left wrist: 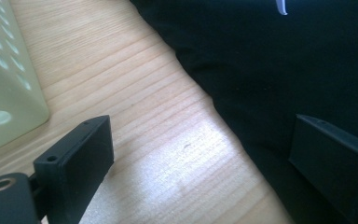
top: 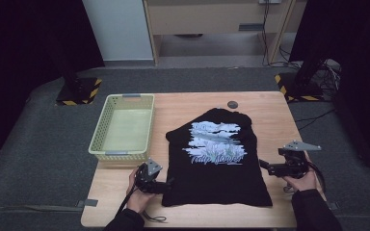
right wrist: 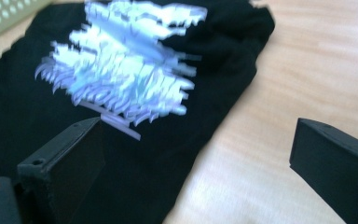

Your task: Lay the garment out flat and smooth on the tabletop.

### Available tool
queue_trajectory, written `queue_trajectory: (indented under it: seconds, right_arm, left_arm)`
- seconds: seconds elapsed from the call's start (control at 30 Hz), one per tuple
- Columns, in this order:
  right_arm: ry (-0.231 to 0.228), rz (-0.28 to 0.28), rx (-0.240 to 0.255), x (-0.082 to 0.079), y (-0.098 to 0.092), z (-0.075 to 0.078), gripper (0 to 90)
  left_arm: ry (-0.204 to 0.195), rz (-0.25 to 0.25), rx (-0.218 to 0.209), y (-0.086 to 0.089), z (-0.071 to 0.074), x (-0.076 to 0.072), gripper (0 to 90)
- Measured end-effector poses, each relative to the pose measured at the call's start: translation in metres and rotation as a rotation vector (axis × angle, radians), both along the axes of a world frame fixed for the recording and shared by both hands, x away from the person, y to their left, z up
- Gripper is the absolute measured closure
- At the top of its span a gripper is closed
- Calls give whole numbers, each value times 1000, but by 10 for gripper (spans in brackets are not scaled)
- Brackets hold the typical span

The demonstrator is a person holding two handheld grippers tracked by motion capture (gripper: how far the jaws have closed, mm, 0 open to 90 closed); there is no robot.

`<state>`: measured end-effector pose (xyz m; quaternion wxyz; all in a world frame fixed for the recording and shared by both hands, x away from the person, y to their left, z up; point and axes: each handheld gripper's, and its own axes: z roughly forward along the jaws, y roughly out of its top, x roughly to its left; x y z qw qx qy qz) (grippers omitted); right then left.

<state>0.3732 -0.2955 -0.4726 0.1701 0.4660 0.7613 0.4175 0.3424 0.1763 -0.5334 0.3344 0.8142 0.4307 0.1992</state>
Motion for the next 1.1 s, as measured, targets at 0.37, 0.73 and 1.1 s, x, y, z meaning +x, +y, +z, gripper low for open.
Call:
queue_trajectory:
  seconds: [0.37, 0.73, 1.1]
  right_arm:
    - [-40, -28, 33, 33, 10, 14, 47]
    - [-71, -54, 26, 63, 19, 26, 51]
    - [-98, -86, 43, 95, 33, 35, 86]
  left_arm:
    - [7, -2, -5, 1, -1, -1, 57]
    - [-4, -7, 6, 0, -1, -3, 61]
    - [5, 2, -11, 1, -2, -3, 61]
